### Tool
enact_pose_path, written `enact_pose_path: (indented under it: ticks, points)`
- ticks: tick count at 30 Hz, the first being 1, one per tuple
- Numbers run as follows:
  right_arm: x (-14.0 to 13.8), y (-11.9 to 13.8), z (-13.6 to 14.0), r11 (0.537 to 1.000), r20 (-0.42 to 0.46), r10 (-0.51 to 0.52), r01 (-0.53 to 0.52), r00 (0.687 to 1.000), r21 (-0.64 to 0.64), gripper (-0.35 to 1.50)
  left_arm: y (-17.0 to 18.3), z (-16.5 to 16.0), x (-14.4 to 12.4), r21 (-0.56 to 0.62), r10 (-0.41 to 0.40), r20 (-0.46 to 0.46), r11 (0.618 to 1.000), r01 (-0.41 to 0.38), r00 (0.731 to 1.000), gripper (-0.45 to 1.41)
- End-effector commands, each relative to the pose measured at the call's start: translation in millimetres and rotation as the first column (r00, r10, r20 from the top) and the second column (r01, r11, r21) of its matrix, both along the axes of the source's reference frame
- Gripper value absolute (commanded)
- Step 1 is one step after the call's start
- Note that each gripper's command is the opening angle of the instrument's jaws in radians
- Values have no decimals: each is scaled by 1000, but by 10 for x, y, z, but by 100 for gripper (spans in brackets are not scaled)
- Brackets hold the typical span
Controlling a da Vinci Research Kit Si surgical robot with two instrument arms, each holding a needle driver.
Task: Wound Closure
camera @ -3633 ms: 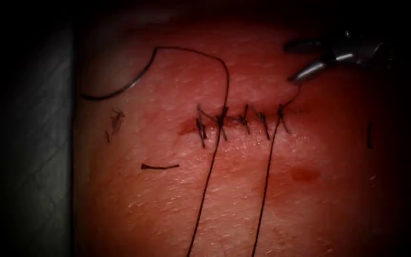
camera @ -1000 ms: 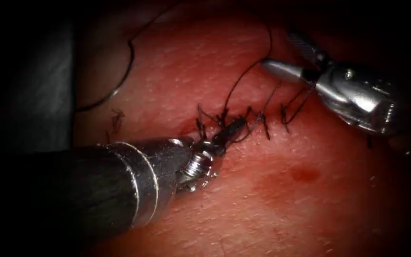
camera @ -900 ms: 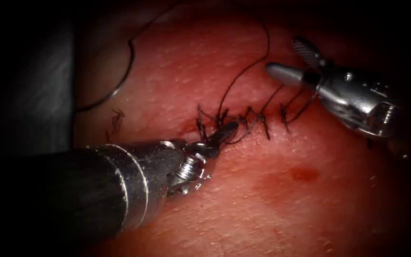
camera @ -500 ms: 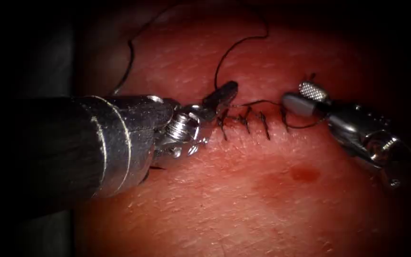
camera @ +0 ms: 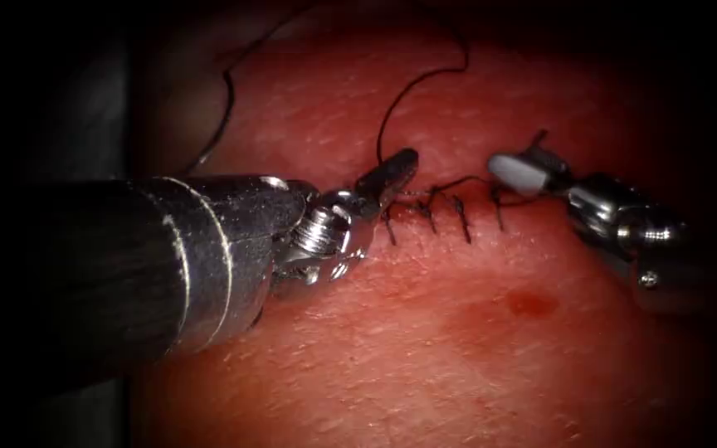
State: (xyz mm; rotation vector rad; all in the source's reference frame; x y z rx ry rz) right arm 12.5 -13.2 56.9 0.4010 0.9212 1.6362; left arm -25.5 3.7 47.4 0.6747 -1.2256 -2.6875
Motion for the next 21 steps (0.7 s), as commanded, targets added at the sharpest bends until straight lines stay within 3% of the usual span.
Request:
enact_pose_path:
  ticks: [1,13,21]
  points:
    - [6,-8,5,1000,-11,10,-10,1000,17,111,-1,6,-6,0,1,1,1000,-1,1000,-45]
    - [2,-9,17,999,-23,33,-33,999,32,115,-7,6,-6,-2,4,-1,1000,-4,1000,-45]
    - [9,-11,45,999,72,-10,7,997,38,113,-8,7,-6,2,9,-2,1000,-9,1000,-45]
